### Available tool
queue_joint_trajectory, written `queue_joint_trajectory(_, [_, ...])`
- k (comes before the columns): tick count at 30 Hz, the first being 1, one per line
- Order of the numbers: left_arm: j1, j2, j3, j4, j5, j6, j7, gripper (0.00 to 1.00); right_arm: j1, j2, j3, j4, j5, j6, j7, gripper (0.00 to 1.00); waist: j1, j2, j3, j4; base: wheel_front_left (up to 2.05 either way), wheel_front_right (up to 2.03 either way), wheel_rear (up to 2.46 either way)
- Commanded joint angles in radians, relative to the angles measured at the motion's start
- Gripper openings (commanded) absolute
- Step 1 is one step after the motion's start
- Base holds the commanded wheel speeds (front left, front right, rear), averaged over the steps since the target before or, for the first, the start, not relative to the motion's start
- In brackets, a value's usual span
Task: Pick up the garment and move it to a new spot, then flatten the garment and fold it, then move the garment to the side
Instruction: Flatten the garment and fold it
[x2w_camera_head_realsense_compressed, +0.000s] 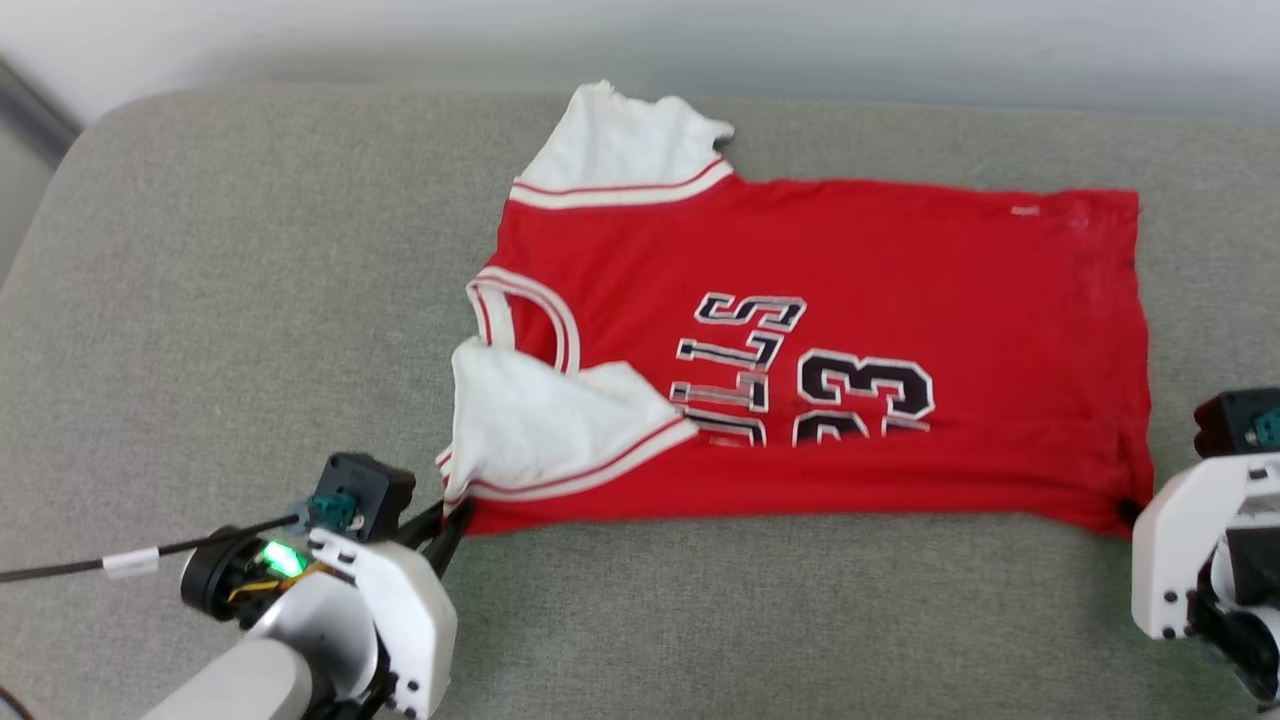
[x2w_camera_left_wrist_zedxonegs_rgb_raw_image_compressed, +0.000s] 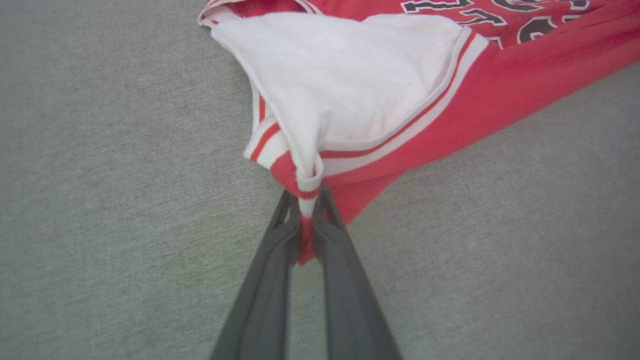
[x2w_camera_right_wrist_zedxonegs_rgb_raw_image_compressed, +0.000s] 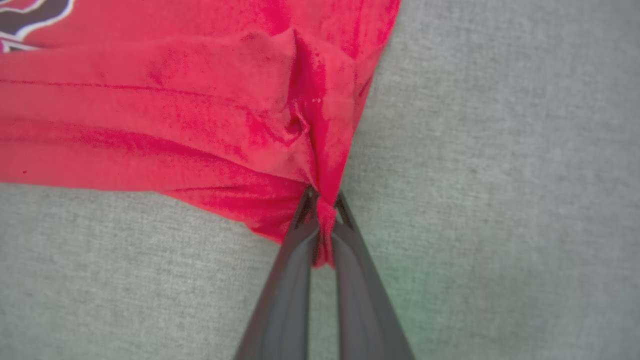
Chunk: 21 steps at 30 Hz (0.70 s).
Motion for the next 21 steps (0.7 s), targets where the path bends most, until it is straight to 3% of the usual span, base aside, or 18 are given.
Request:
queue_joint_trajectory(1, [0.021,0.015,-0.004,0.006,0.005,0.001,0.004,0.00,0.042,-0.012,0.002,0.005,0.010,-0.002,0.008,0.00,0.0000,0.0000,-0.029,-0.013,0.00,0.00,0.00])
queue_joint_trajectory(11, [0.189,0.079,-0.013,-0.051,-0.034,0.054,-0.011,0.00,0.220,-0.083,-0.021,-0.196,0.084,-0.002,0.092,0.00,0.0000,0.0000,-0.100,-0.048,0.00,0.00,0.00])
queue_joint_trajectory(15, [0.240,0.073,-0.022,-0.073,-0.059,0.057,-0.019,0.00,0.283,-0.067,-0.039,-0.264,0.107,-0.002,0.131,0.00,0.0000,0.0000,-0.100,-0.050,0.00,0.00,0.00])
queue_joint_trajectory(21, [0.249,0.043,-0.046,-0.047,-0.072,0.035,-0.019,0.00,0.326,-0.032,-0.034,-0.253,0.094,-0.001,0.121,0.00,0.0000,0.0000,-0.097,-0.047,0.00,0.00,0.00])
